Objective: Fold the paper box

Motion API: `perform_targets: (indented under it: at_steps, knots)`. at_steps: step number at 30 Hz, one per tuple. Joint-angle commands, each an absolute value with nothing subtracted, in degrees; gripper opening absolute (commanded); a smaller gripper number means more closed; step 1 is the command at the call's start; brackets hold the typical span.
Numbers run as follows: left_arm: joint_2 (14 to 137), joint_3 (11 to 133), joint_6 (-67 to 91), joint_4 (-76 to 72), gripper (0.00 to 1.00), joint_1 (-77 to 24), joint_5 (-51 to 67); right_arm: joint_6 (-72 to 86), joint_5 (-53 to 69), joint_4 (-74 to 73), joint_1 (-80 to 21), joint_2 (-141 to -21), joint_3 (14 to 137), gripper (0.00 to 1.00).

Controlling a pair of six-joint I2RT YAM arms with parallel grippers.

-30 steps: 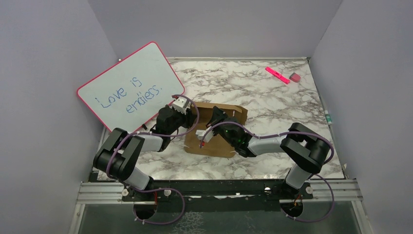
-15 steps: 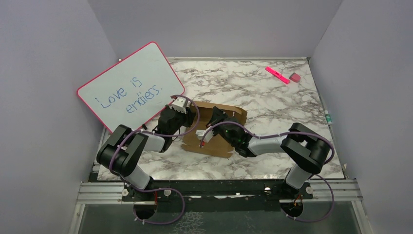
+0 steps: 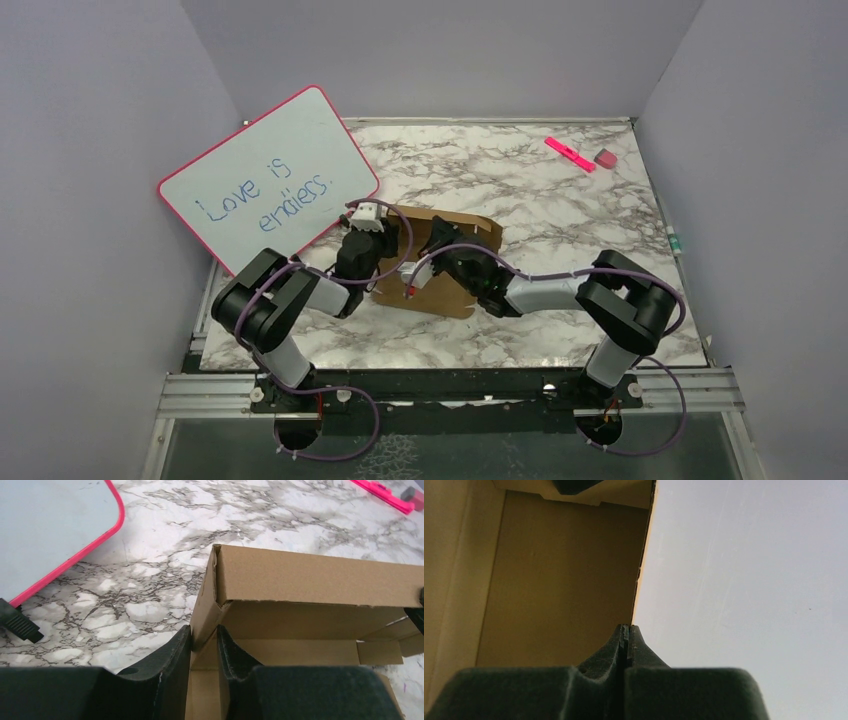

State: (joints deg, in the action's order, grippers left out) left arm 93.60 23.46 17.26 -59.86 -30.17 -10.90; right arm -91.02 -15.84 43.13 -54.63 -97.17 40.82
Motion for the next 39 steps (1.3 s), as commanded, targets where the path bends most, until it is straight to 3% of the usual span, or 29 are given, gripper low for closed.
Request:
perform_targets:
  at_steps: [1, 19, 39]
  knots:
    - [96.4, 24.4, 22.9, -66.4, 0.25, -31.4, -22.5, -86.9, -12.0, 34.0, -54.7, -95.9, 43.4, 0.01]
    - [103.8, 28.5, 24.5, -74.3, 0.25, -39.1, -42.6, -78.1, -9.2, 22.2, -54.7, -94.5, 46.1, 0.01]
    - [104.5, 30.9, 29.6, -65.9, 0.25, -41.9, -56.1, -76.1, -8.6, 21.9, -54.4, -93.9, 45.5, 0.01]
